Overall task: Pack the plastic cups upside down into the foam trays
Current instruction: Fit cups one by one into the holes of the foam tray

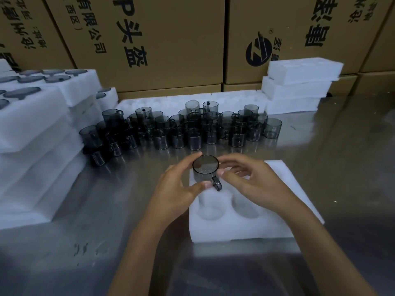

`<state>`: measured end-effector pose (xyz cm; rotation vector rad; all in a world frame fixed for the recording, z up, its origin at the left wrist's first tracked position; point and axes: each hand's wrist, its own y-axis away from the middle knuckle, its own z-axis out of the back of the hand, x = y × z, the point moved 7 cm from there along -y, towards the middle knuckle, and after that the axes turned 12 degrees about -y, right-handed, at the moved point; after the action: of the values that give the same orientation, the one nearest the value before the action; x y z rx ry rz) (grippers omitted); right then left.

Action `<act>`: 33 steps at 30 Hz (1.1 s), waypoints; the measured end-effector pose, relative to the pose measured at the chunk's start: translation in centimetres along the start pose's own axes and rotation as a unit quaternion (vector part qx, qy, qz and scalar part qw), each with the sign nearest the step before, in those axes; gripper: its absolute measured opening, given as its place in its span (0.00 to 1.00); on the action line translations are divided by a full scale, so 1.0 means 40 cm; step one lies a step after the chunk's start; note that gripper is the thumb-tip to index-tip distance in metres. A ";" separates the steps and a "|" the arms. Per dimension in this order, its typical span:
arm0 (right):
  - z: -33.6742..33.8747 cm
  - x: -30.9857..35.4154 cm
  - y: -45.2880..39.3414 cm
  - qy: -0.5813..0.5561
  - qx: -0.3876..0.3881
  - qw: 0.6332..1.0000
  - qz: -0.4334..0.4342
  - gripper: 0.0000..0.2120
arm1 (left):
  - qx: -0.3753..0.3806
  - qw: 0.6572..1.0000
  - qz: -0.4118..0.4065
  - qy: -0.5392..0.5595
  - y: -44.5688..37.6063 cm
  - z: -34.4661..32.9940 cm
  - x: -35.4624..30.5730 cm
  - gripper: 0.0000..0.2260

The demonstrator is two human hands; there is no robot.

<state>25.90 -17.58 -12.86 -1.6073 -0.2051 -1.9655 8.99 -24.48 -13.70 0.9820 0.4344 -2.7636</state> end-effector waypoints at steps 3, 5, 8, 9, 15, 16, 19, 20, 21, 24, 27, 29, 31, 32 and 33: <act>-0.005 0.001 0.001 0.006 -0.001 1.000 0.009 0.13 | 0.027 1.000 0.000 -0.012 0.001 -0.010 0.001 0.32; -0.003 -0.003 0.001 0.020 -0.007 1.000 0.010 0.14 | 0.047 0.998 0.007 0.045 0.003 -0.016 0.001 0.31; -0.002 -0.010 -0.001 0.082 -0.011 0.996 0.014 0.15 | 0.061 0.991 0.030 0.117 0.005 -0.018 0.012 0.26; -0.004 -0.011 -0.001 0.114 -0.010 0.993 0.020 0.15 | 0.059 0.993 0.029 0.095 0.004 -0.020 0.018 0.24; -0.019 -0.012 0.002 0.281 0.025 0.959 0.027 0.15 | 0.082 0.995 0.023 0.058 -0.008 -0.040 0.040 0.20; -0.017 -0.013 0.002 0.289 0.024 0.957 0.022 0.15 | 0.089 0.992 0.024 0.081 -0.008 -0.044 0.039 0.20; -0.015 -0.018 0.004 0.265 0.023 0.964 -0.005 0.15 | 0.102 0.982 0.042 0.150 -0.007 -0.057 0.039 0.17; -0.015 -0.021 0.005 0.254 0.024 0.967 -0.015 0.16 | 0.097 0.980 0.051 0.168 -0.006 -0.059 0.042 0.17; -0.017 -0.022 0.005 0.246 0.027 0.969 -0.022 0.17 | 0.089 0.975 0.063 0.193 -0.007 -0.060 0.047 0.17; -0.029 -0.017 0.003 0.222 0.026 0.974 -0.033 0.18 | 0.054 0.960 0.102 0.256 -0.012 -0.060 0.058 0.18; -0.063 0.000 -0.001 0.151 0.020 0.988 -0.026 0.15 | -0.008 0.964 0.128 0.232 -0.014 -0.039 0.072 0.17; -0.085 0.004 -0.006 0.070 0.020 0.997 -0.038 0.11 | -0.046 0.961 0.151 0.229 -0.012 -0.017 0.096 0.16; -0.086 0.008 -0.034 0.007 0.019 0.998 -0.060 0.10 | -0.065 0.951 0.175 0.247 -0.010 -0.003 0.119 0.15; -0.069 0.009 -0.061 -0.009 0.002 0.998 -0.065 0.11 | -0.069 0.948 0.180 0.254 -0.010 0.001 0.124 0.15; -0.041 0.007 -0.095 -0.014 -0.030 0.997 -0.069 0.12 | -0.070 0.946 0.182 0.258 -0.010 0.002 0.125 0.14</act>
<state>22.51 -15.31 -12.12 -1.6993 -0.2781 -2.0713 5.03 -24.48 -16.75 1.5682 0.4549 -2.1020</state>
